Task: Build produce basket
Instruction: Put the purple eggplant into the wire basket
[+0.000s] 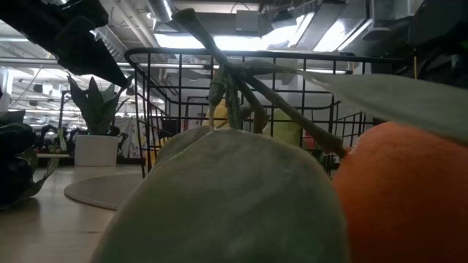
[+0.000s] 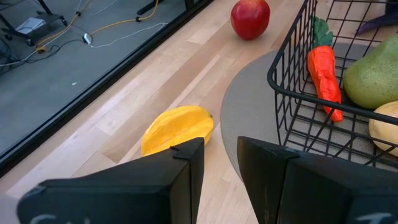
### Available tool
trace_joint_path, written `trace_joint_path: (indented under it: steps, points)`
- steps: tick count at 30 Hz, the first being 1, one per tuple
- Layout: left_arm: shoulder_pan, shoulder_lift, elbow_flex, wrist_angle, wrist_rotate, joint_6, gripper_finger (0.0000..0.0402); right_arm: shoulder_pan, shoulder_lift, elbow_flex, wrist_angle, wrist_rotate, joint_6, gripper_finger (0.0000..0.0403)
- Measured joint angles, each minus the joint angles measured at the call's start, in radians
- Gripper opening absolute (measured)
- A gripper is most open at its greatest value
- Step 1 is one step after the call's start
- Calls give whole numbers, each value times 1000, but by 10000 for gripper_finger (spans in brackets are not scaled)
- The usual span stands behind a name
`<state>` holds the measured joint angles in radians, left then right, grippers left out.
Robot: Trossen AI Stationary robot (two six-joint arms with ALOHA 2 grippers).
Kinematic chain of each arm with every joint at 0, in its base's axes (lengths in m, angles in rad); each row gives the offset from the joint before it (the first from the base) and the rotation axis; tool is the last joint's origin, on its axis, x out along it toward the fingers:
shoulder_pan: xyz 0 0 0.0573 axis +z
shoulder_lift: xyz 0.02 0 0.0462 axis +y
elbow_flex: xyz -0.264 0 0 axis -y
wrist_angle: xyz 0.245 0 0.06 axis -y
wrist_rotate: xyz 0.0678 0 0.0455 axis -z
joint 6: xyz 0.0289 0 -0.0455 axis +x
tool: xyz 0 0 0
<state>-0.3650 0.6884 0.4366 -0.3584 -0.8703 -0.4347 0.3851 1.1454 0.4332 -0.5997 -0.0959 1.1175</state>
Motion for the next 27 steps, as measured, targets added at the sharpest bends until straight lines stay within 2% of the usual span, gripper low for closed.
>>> trace_joint_path:
  steps: [3, 12, 14, 17, 27]
  points:
    - [0, 0, 0, 0, 0, 0, 86, 0, 0, 0, -5, -2, -9, 73]
    - [0, 0, 0, 0, 0, 0, 86, 0, 4, 36, -30, -29, -181, 73]
    - [0, 0, 0, 0, 0, 0, 86, 0, 1, 92, -86, -64, -206, 73]
    - [0, 0, 0, 0, 0, 0, 86, 0, 2, 190, -173, -56, -262, 73]
    - [0, 0, 0, 0, 0, 1, 86, 5, 1, 552, -249, -32, -622, 73]
